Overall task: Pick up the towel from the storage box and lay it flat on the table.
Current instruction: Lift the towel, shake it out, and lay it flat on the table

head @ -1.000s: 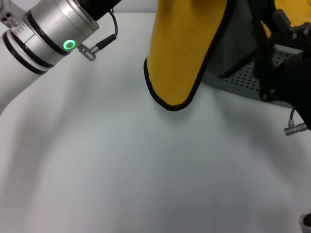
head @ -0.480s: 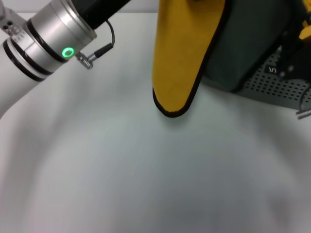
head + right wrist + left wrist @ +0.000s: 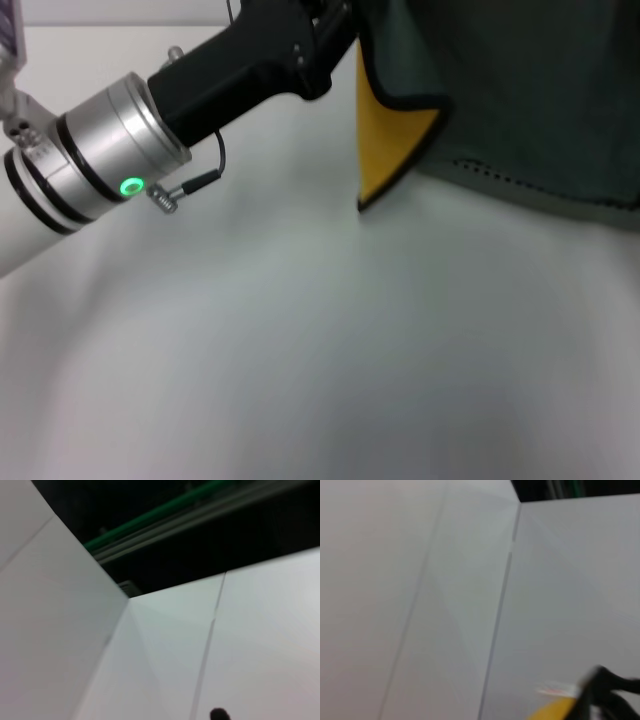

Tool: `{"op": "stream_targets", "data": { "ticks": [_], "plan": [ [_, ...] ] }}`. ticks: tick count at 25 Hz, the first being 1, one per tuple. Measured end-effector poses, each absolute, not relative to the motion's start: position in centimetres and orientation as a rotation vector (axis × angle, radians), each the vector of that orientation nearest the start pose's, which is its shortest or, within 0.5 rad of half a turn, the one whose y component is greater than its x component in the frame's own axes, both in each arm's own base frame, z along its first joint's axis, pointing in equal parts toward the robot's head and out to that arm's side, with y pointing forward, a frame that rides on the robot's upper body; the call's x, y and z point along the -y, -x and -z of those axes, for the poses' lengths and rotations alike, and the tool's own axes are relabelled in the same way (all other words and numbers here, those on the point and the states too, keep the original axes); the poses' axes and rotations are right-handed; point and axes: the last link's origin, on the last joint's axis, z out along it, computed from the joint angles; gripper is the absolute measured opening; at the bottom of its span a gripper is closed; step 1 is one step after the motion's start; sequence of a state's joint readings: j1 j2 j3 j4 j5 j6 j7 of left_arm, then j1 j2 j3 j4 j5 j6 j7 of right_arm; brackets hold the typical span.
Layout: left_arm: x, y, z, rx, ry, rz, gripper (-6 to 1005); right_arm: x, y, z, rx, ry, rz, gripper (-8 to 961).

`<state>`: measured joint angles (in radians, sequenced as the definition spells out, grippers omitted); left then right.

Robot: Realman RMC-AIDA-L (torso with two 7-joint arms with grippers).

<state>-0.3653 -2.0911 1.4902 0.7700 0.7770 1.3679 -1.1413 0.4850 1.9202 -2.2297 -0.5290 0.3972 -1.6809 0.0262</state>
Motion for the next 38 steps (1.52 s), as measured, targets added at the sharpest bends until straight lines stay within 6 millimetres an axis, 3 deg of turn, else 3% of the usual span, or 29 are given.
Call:
{"op": "stream_targets", "data": {
  "ticks": [5, 13, 20, 25, 28, 38],
  "plan": [
    [-32.1, 16.7, 1.0, 0.324, 2.355, 1.468, 21, -34.7, -16.6, -5.0, 0.278, 1.868, -1.467, 8],
    [-31.8, 16.0, 3.4, 0.248, 2.508, 1.369, 21, -35.5, -15.0, -5.5, 0.262, 2.034, -1.534, 8],
    [-31.8, 17.1, 4.1, 0.304, 2.509, 1.335, 55, -35.2, -13.3, -6.8, 0.320, 2.087, -1.589, 9],
    [-32.1, 18.8, 5.0, 0.361, 2.487, 1.248, 173, -35.2, -12.8, -7.9, 0.330, 2.100, -1.605, 9],
    [-32.0, 19.4, 5.4, 0.362, 2.488, 1.209, 244, -35.2, -12.8, -8.3, 0.322, 2.112, -1.602, 10],
    [-31.4, 20.5, 5.1, 0.343, 2.454, 1.191, 258, -35.0, -13.9, -9.2, 0.280, 2.084, -1.591, 11]
  ]
}}
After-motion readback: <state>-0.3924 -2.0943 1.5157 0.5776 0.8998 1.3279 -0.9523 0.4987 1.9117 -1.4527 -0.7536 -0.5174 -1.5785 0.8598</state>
